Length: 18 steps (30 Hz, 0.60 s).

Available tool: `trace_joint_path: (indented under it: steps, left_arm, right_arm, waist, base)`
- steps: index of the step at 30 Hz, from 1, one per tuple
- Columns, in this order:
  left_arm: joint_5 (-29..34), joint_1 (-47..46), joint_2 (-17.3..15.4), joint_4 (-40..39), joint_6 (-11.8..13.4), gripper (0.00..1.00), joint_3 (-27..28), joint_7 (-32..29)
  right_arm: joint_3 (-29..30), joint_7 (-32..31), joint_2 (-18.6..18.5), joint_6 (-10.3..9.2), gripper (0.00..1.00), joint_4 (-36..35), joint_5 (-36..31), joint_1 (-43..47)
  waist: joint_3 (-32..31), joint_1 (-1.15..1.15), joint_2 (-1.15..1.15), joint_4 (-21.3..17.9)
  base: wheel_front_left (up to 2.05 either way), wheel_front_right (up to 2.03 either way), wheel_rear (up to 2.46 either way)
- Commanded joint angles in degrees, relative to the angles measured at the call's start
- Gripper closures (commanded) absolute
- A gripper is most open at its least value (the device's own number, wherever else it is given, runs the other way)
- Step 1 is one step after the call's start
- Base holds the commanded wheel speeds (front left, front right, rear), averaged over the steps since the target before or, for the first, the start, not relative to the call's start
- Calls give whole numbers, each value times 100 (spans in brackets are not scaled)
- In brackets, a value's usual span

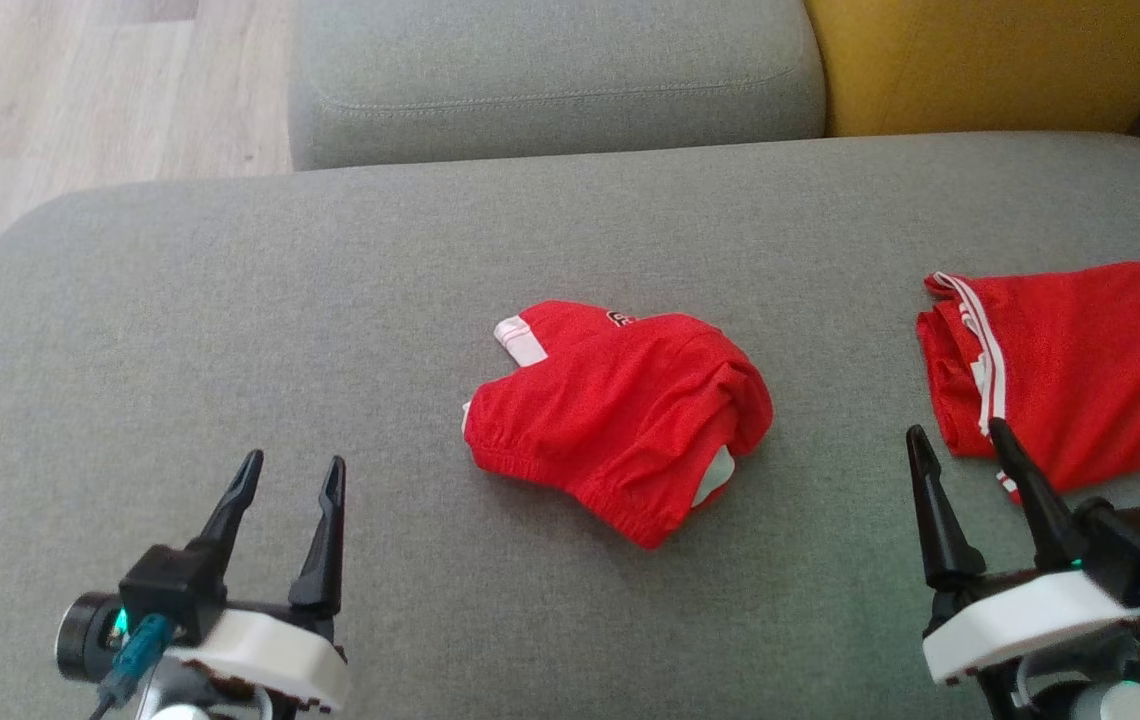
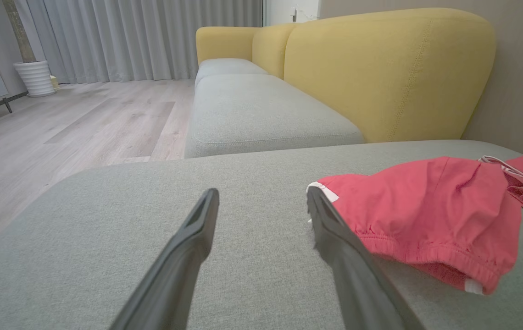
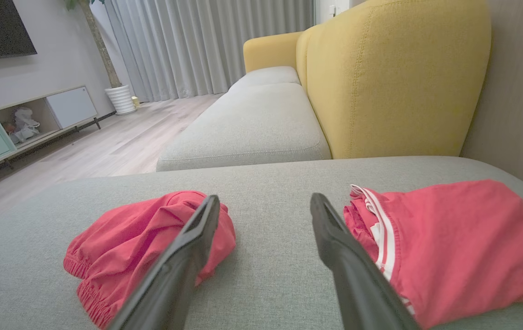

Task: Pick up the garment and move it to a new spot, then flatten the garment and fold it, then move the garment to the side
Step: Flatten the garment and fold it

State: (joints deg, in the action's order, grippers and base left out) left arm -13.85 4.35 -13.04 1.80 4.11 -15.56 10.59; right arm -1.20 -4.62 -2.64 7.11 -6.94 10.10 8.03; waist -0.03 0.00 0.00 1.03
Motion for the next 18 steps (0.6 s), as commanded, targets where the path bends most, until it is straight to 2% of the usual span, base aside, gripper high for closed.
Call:
trace_joint_path:
  steps: [1,5,9,18]
  left_arm:
    - [-34,-249,-125,-216,37,0,221,15]
    - [-27,-296,-120,-212,38,0,182,35]
    - [-56,-378,-14,-315,-101,0,-78,-109]
    - [-442,-837,590,-19,-876,0,-1208,-727]
  right_arm:
    - [-133,-17,-28,37,0,-213,25,-192]
    - [-137,-19,-26,37,0,-216,33,-224]
    - [-136,-20,-25,37,0,-237,30,-272]
    - [-205,8,-24,37,0,-307,44,-544]
  waist:
    - [17,0,0,2]
    - [58,0,0,14]
    - [171,0,0,33]
    - [724,0,0,-18]
  base:
    - [0,0,0]
    - [0,0,0]
    - [0,0,0]
    - [0,0,0]
